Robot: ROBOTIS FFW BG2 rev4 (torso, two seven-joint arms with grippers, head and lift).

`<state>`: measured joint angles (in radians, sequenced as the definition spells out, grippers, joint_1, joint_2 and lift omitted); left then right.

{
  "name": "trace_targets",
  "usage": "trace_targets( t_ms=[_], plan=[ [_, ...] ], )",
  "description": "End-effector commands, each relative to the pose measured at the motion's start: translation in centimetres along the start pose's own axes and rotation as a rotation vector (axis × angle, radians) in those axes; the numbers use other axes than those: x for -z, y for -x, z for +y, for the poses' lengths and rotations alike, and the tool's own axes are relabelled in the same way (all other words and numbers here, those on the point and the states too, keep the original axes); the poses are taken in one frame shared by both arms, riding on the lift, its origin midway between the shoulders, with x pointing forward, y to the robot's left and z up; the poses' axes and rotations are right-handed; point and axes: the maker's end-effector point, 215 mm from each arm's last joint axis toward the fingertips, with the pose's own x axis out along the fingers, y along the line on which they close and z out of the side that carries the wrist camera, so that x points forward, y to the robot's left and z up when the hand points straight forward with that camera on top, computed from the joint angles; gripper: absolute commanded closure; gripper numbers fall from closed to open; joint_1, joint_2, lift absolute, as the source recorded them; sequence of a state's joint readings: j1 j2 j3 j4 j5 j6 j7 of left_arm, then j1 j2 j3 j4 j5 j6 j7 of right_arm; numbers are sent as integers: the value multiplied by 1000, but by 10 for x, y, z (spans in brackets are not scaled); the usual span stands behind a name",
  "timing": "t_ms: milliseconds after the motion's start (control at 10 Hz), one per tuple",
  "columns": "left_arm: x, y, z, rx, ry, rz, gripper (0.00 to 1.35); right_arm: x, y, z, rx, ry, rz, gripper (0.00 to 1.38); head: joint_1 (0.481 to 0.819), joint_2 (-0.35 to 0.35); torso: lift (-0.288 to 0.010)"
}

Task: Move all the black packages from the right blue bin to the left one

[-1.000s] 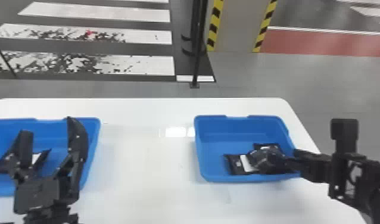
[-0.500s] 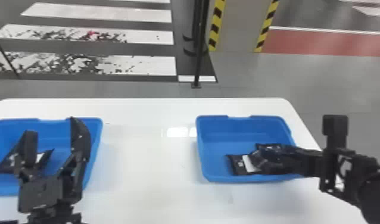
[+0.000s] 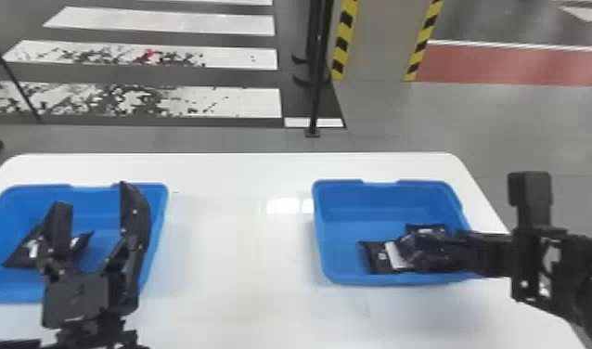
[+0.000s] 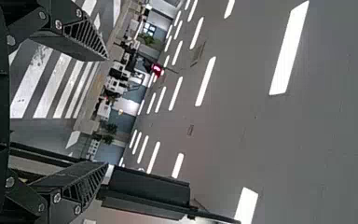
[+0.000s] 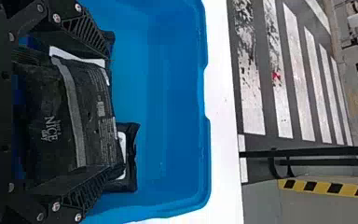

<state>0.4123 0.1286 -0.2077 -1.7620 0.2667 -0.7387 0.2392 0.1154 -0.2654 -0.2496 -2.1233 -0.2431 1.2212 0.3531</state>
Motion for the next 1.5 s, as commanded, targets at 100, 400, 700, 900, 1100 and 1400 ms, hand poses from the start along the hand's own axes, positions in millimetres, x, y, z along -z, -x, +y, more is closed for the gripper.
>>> trace_targets(
  t_ms=[100,400,700,900,1100,1400],
  plan=[
    [1,-1,-2,4,3,3,266,-4,6,-8,64,-6,72,193,695,-93,-154],
    [3,0,-1,5,2,8,266,4,-18,-12,56,-26,150,193,695,-104,-154],
    [6,2,3,-4,-1,20,266,22,-24,-13,68,-49,237,275,695,-101,-154],
    [10,4,10,-18,-4,32,266,16,-39,0,-2,-55,203,1159,695,-93,-154],
    [11,5,11,-22,-3,34,266,12,-42,9,-28,-53,184,1204,695,-74,-154],
    [11,6,16,-32,-5,33,266,4,-46,19,-82,-70,134,1214,695,-50,-154]
  ],
)
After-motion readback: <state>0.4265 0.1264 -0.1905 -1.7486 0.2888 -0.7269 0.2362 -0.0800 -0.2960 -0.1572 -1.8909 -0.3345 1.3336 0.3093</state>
